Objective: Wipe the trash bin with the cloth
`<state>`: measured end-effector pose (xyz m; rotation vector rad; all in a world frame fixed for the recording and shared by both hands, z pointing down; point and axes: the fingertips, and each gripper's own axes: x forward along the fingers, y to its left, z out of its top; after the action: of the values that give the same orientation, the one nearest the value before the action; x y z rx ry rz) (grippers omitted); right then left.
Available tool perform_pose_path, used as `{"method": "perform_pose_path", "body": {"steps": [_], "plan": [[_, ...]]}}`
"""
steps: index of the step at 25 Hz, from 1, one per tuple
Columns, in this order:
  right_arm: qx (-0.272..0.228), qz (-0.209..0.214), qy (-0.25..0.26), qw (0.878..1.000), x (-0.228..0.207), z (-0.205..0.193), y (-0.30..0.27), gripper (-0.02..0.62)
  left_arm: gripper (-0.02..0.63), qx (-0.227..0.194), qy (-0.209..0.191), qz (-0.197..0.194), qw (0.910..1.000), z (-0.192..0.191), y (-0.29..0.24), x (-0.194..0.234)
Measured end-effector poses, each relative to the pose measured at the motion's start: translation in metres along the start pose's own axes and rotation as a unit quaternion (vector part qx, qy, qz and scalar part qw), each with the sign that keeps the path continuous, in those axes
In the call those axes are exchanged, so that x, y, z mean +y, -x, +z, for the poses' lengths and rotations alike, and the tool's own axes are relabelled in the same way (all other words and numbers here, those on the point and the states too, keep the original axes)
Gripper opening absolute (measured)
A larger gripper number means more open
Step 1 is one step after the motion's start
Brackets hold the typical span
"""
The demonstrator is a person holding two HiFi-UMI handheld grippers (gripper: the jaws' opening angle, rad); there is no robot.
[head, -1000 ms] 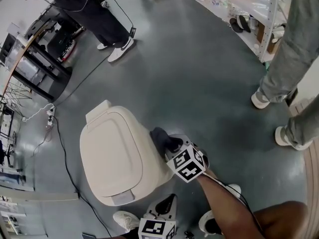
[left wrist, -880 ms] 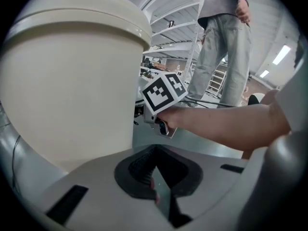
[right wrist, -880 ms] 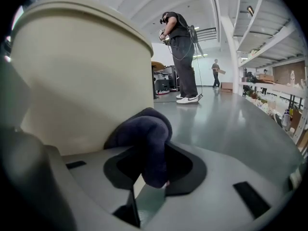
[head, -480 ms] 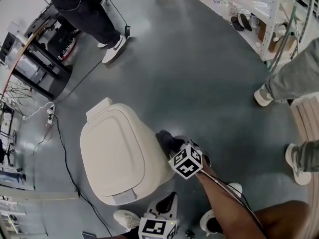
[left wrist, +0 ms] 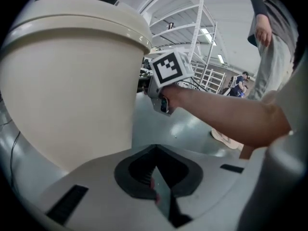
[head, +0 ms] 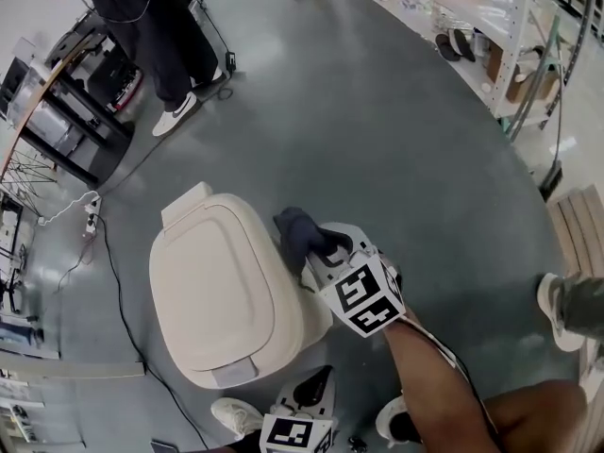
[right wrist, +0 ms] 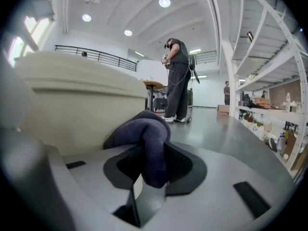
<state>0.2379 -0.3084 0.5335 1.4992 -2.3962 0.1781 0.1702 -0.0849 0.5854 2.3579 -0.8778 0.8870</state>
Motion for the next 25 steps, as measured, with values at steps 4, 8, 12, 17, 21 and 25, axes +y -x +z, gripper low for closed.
{"method": "perform_pose_path", "body": {"steps": [4, 8, 12, 17, 21, 25], "plan": [[-0.046, 0.009, 0.058, 0.997, 0.009, 0.039, 0.004, 0.107, -0.002, 0.005, 0.004, 0.0, 1.0, -0.004, -0.001, 0.001], [-0.039, 0.015, 0.066, 0.997, 0.011, 0.033, -0.004, 0.107, -0.002, 0.001, 0.003, 0.002, 1.0, -0.001, -0.002, 0.002], [-0.017, 0.024, 0.053, 0.998, 0.015, 0.009, -0.015, 0.107, -0.002, -0.001, 0.008, 0.007, 0.9999, -0.003, -0.003, 0.007], [0.015, 0.029, 0.03, 0.999, 0.017, -0.029, -0.027, 0.107, -0.002, -0.023, 0.012, 0.013, 0.9996, 0.004, 0.001, 0.008], [0.043, 0.025, 0.035, 0.998, 0.021, -0.057, -0.036, 0.107, -0.002, -0.02, 0.014, 0.016, 0.9996, -0.001, 0.001, 0.012], [0.085, 0.025, 0.026, 0.996, 0.026, -0.099, -0.052, 0.107, -0.002, -0.019, 0.019, 0.016, 0.9995, -0.001, 0.001, 0.016]]}}
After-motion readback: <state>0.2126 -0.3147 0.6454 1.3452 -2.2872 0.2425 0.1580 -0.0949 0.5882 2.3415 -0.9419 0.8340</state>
